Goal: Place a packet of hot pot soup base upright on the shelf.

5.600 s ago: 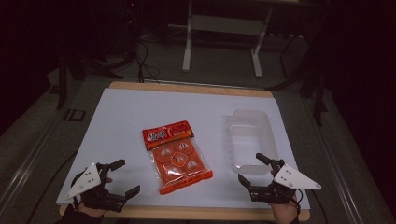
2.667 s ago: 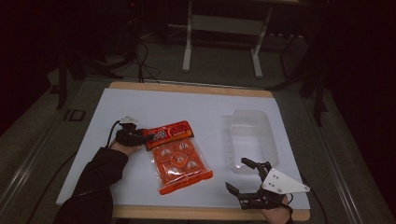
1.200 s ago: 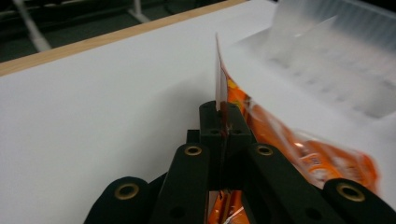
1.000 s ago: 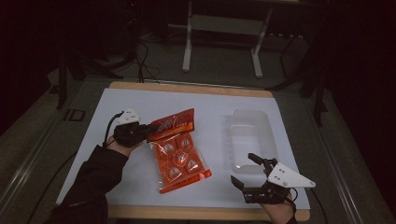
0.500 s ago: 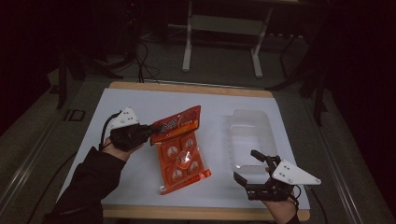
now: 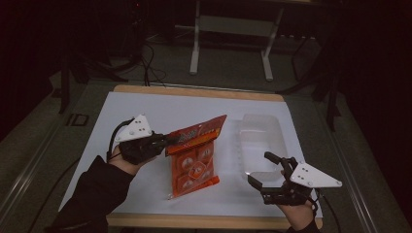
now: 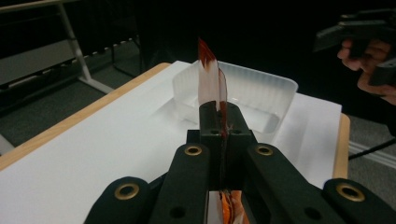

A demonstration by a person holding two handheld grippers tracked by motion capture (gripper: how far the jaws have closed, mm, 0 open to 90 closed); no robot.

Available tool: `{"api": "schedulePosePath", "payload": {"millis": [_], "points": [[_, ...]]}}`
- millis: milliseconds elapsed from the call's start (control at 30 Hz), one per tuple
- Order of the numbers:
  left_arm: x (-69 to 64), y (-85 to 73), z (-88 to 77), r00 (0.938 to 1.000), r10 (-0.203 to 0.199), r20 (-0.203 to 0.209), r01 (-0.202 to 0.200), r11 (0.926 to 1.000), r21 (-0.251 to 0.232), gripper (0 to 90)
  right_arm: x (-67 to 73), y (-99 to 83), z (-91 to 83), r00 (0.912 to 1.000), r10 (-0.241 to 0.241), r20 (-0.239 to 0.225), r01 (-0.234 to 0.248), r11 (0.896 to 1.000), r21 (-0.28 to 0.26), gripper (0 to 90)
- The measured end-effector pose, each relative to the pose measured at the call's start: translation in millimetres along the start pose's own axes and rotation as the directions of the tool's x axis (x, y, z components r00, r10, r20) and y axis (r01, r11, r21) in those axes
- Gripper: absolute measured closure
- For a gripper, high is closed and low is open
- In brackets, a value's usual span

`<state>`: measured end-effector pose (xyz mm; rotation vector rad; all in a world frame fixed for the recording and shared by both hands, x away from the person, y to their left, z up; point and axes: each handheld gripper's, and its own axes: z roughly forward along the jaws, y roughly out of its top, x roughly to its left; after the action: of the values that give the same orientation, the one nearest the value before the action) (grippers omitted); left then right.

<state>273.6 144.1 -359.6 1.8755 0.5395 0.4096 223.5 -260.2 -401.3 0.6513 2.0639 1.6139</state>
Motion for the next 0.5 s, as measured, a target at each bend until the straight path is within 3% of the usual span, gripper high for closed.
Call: {"api": "schedulePosePath", "payload": {"millis": [300,500], "points": [[-19.2,17.2,-4.1,0.9987,0.048,0.018,-0.048,0.9981,-0.038,90.0,-2.8,4.0,0.5,0.9999,-0.004,-0.011,0.004,1.0,0.019,15.8],[-34.9,33.4,-6.3,0.9924,0.122,0.017,-0.12,0.9904,-0.067,90.0,-7.4,8.3,0.5,0.9998,0.002,-0.018,-0.002,1.0,0.015,16.1]]}}
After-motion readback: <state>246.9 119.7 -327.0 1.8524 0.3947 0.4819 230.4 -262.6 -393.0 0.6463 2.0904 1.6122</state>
